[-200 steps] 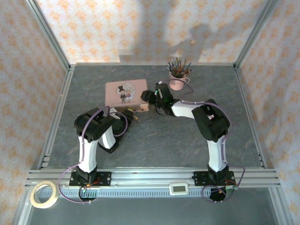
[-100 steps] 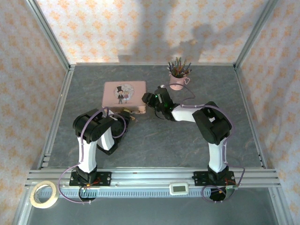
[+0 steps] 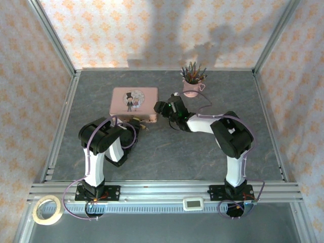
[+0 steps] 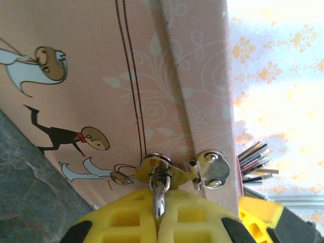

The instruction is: Unlock the padlock with the key

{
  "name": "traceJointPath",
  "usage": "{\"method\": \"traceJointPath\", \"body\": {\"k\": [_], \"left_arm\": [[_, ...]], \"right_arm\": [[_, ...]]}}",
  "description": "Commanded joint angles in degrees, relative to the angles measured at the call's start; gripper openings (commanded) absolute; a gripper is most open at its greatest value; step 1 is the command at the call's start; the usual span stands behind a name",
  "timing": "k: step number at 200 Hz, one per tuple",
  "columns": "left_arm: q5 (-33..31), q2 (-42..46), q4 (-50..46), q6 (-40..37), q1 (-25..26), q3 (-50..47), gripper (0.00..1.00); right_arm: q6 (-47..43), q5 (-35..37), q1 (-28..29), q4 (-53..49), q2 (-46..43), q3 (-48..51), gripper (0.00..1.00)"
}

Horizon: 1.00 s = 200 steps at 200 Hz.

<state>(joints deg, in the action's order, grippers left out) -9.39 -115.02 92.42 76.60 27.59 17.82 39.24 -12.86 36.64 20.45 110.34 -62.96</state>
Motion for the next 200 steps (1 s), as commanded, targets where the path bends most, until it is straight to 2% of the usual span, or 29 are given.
{"method": "traceJointPath", "body": {"k": [1, 51, 86, 114, 135, 165, 200], "left_arm": [[2.1, -0.8, 10.7, -1.8, -0.1, -0.2, 0.00], [2.1, -3.1, 12.9, -0.5, 0.7, -2.7, 0.00], [1.2, -2.4, 12.9, -1.0, 0.5, -3.1, 0.00], [-0.2, -2.3, 12.9, -0.7, 0.6, -3.4, 0.00], [-2.6, -2.2, 12.9, 0.7, 0.5, -4.4, 0.00], [-6.2, -2.0, 12.9, 2.9, 0.6, -4.8, 0.00], [-8.9, -1.3, 12.9, 4.3, 0.6, -3.5, 0.00]], "right_arm": [[-8.1, -0.7, -1.1, -6.1, -2.5, -4.5, 0.77], [-13.9, -8.6, -1.8, -7.7, 6.6, -16.2, 0.88], [-14.1, -8.3, -1.7, -12.6, 14.1, -24.4, 0.88], [-11.6, -5.2, -1.7, -14.6, 16.2, -25.3, 0.81], [-8.4, -1.7, -2.0, -16.4, 16.2, -23.8, 0.71], [-1.3, -0.8, -4.0, -9.2, 11.5, -13.0, 0.49], [1.1, 2.8, -4.2, -6.2, 5.4, -4.2, 0.39]]}}
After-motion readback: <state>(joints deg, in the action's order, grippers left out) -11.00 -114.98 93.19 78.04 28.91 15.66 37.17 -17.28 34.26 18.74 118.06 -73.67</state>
